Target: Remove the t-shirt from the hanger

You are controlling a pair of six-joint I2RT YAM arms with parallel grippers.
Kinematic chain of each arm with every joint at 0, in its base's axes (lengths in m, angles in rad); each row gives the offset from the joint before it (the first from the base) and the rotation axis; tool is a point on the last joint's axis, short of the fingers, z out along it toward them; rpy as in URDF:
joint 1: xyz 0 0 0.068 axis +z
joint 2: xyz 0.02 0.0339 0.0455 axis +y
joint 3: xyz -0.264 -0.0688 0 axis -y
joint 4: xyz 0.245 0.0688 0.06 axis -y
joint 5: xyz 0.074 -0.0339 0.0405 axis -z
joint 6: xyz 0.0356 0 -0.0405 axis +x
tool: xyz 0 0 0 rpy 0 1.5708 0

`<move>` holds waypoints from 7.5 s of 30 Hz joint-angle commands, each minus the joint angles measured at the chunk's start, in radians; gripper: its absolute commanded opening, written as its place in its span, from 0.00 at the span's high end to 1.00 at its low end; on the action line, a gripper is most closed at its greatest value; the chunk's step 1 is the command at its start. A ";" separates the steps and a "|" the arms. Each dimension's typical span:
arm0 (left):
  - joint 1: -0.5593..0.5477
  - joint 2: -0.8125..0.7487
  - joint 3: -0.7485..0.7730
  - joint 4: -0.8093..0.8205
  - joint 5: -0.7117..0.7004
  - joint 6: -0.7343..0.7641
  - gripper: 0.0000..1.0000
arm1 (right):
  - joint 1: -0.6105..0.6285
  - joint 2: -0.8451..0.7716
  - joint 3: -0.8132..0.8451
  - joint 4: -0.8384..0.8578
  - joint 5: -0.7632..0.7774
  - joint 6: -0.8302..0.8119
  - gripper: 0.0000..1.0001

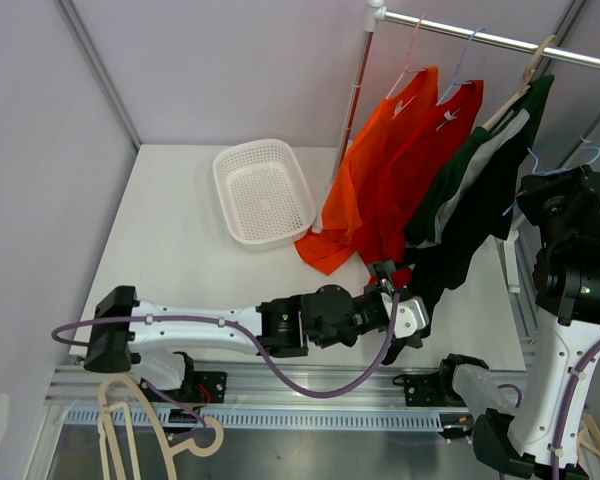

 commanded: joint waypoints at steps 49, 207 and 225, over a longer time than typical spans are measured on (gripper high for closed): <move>-0.193 -0.152 -0.164 -0.069 -0.135 -0.361 0.99 | -0.066 0.243 0.080 0.212 0.181 -0.142 1.00; 0.859 0.232 1.186 0.108 0.006 0.064 0.99 | -0.155 0.625 0.356 0.610 0.029 -0.653 1.00; 1.129 0.353 1.201 -0.035 0.006 -0.221 0.99 | -0.155 0.505 0.178 0.524 0.044 -0.630 0.46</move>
